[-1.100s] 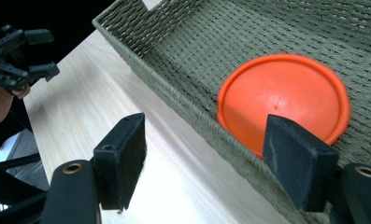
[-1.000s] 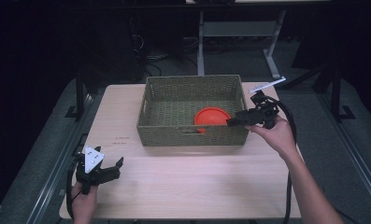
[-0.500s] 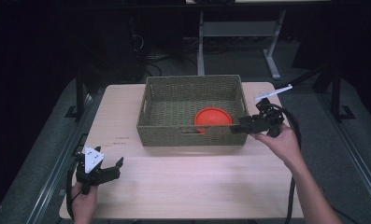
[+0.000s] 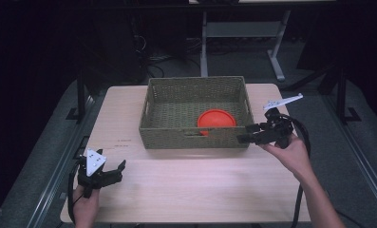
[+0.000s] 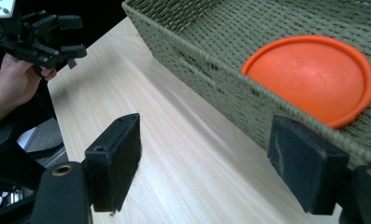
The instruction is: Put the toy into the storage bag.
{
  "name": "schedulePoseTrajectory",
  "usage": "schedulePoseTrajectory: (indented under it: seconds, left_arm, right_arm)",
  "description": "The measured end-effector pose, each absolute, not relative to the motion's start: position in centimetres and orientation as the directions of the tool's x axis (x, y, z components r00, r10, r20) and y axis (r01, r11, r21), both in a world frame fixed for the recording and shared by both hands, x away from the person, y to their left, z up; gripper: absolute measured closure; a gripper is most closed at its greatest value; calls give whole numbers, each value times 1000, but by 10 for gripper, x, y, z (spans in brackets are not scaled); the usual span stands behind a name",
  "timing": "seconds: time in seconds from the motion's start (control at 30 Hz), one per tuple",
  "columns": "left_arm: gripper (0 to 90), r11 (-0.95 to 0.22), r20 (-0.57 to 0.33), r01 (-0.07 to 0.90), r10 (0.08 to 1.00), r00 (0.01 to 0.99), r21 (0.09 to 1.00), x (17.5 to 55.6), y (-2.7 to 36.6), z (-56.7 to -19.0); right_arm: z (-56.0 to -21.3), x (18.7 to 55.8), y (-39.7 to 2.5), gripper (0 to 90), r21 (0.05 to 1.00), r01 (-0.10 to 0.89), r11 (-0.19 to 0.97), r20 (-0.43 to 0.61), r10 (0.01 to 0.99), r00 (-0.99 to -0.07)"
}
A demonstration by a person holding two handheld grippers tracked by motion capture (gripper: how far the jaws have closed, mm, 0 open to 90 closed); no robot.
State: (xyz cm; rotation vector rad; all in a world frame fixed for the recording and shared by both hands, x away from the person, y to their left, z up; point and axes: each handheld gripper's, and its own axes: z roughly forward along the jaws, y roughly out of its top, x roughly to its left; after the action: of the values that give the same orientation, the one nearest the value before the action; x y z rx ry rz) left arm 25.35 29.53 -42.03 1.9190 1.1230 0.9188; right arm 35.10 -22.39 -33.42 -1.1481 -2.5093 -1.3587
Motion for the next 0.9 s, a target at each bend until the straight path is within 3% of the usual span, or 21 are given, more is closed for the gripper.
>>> schedulePoseTrajectory:
  seconds: [0.9]
  left_arm:
    - [128,-361,218,391,906,364,847,253,296,-421]
  right_arm:
    - [-375,317,-246,231,684,654,323,393,592,-704]
